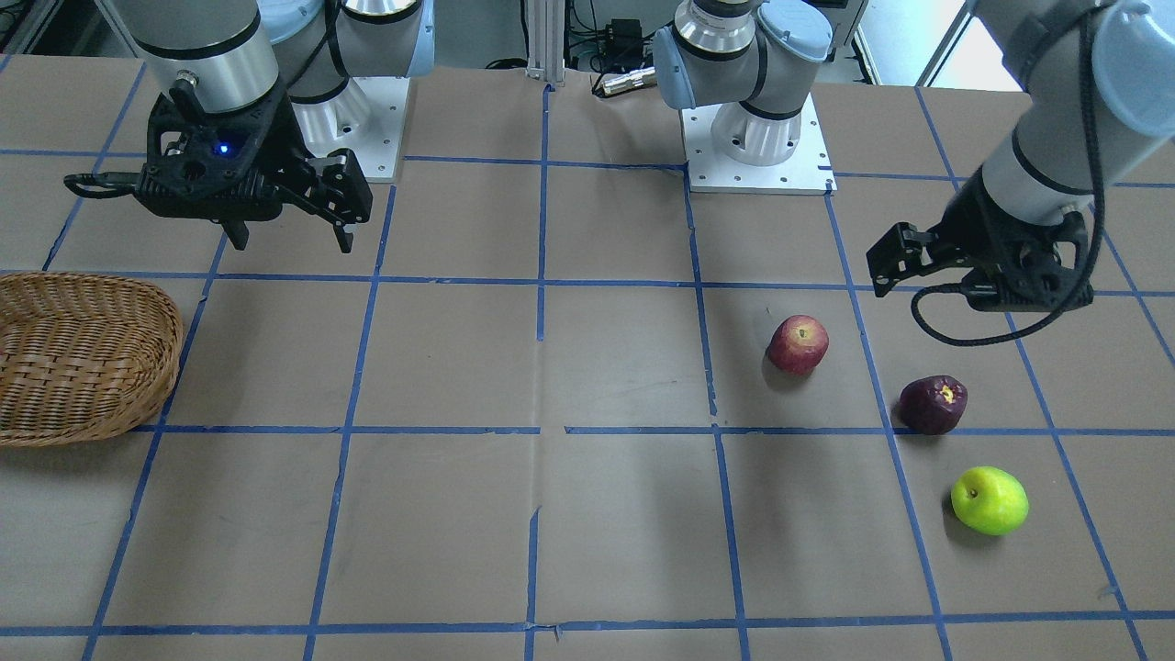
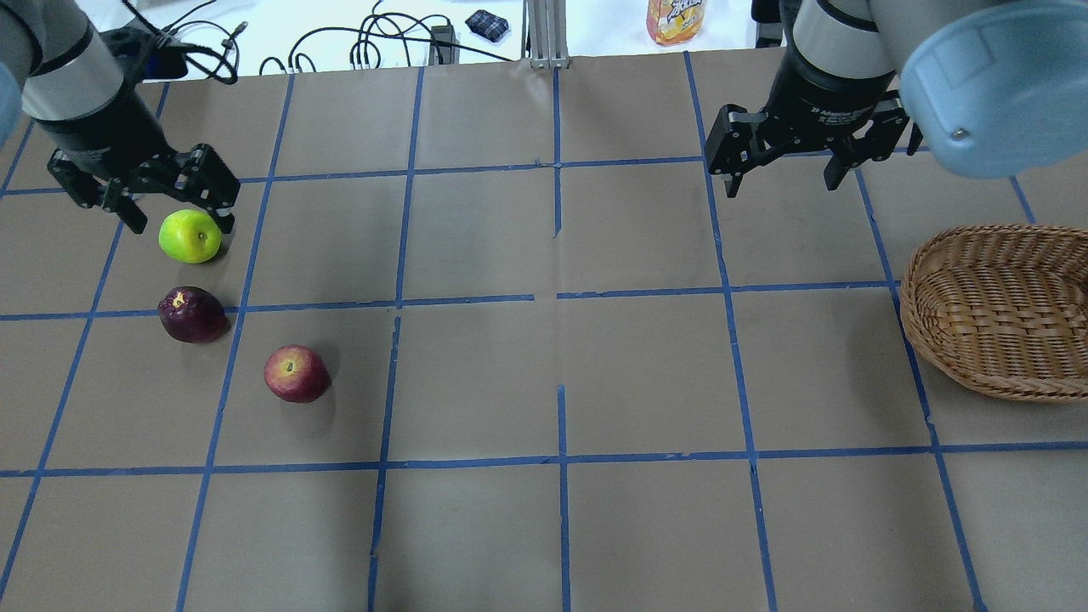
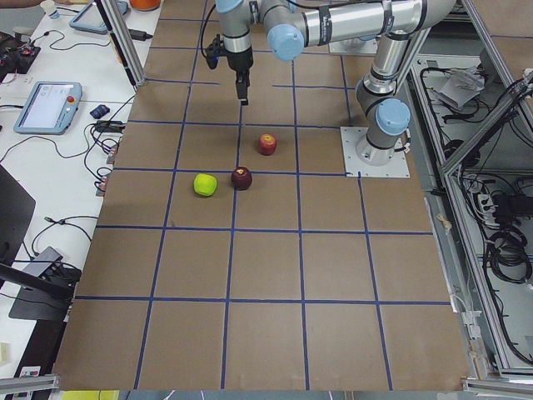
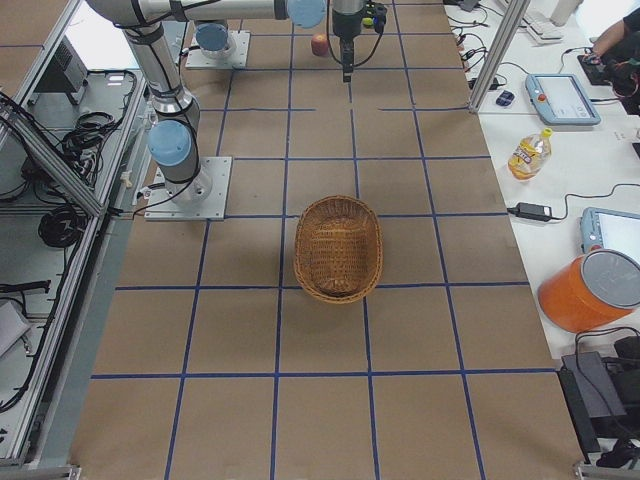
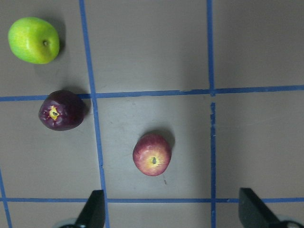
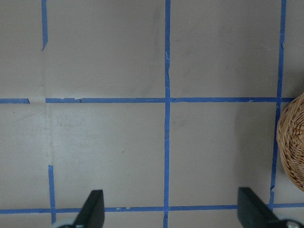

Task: Put all apples into basket
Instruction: 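Move the left gripper down over the red apple, then close the left gripper around the red apple and lift it, then carry the red apple to the table center and release it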

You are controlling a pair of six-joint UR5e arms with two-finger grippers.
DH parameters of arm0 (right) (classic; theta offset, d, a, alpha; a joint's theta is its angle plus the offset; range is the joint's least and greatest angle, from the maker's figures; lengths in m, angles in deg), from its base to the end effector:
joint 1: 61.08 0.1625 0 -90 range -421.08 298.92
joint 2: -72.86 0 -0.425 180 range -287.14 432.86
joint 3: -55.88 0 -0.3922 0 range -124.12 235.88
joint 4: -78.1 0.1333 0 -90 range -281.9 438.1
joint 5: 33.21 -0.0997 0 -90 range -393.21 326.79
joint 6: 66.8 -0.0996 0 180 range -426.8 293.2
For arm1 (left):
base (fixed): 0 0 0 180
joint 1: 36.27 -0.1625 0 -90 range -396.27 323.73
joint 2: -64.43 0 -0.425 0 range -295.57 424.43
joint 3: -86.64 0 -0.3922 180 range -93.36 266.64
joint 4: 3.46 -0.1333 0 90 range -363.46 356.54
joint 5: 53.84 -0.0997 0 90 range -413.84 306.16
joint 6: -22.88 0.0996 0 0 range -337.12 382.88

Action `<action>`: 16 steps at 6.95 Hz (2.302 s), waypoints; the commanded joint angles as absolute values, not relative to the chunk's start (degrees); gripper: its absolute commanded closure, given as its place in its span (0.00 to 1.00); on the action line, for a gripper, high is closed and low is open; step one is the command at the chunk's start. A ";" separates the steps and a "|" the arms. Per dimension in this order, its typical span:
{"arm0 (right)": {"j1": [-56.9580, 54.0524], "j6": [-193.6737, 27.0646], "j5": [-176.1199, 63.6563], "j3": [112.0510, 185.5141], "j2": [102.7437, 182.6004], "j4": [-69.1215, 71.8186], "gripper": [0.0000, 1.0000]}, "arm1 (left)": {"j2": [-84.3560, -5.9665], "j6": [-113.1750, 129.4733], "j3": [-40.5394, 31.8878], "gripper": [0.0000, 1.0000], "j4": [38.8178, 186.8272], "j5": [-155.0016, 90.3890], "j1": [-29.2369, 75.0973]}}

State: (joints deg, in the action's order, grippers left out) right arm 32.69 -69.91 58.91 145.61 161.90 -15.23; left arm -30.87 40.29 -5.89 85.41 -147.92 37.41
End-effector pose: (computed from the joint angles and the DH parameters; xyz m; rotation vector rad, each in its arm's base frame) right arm 0.1624 -0.4939 0.4879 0.0166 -3.1065 0.0749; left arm 0.0237 -0.5299 0.4220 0.0360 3.1004 0.2057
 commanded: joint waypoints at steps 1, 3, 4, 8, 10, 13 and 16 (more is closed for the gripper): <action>32.69 -69.88 58.99 145.61 161.81 -15.24 0.00 | -36.17 47.83 -15.43 0.00 76.58 -144.38 33.78; 32.69 -69.88 58.99 145.70 161.90 -15.33 0.00 | -37.51 48.89 -24.41 0.00 62.09 -144.45 36.59; 32.69 -69.88 58.99 145.79 161.81 -15.33 0.00 | -37.61 48.29 -25.84 0.00 60.63 -144.28 37.12; 32.69 -69.88 58.99 145.79 161.81 -15.33 0.00 | -38.66 48.99 -33.15 0.00 54.20 -145.22 37.83; 32.69 -69.97 58.90 145.79 161.90 -15.33 0.00 | -39.71 47.76 -34.29 0.28 53.85 -144.63 37.83; 32.69 -69.88 58.99 145.88 161.90 -15.25 0.00 | -38.31 44.60 -27.58 1.00 56.54 -145.26 40.44; 32.69 -69.70 58.99 145.88 161.98 -15.24 0.00 | -43.21 23.05 -17.25 1.00 54.00 -136.76 60.26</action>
State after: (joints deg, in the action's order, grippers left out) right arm 32.69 -69.78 58.98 145.87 161.89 -15.25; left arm -40.95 32.78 -19.85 58.40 -141.22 52.56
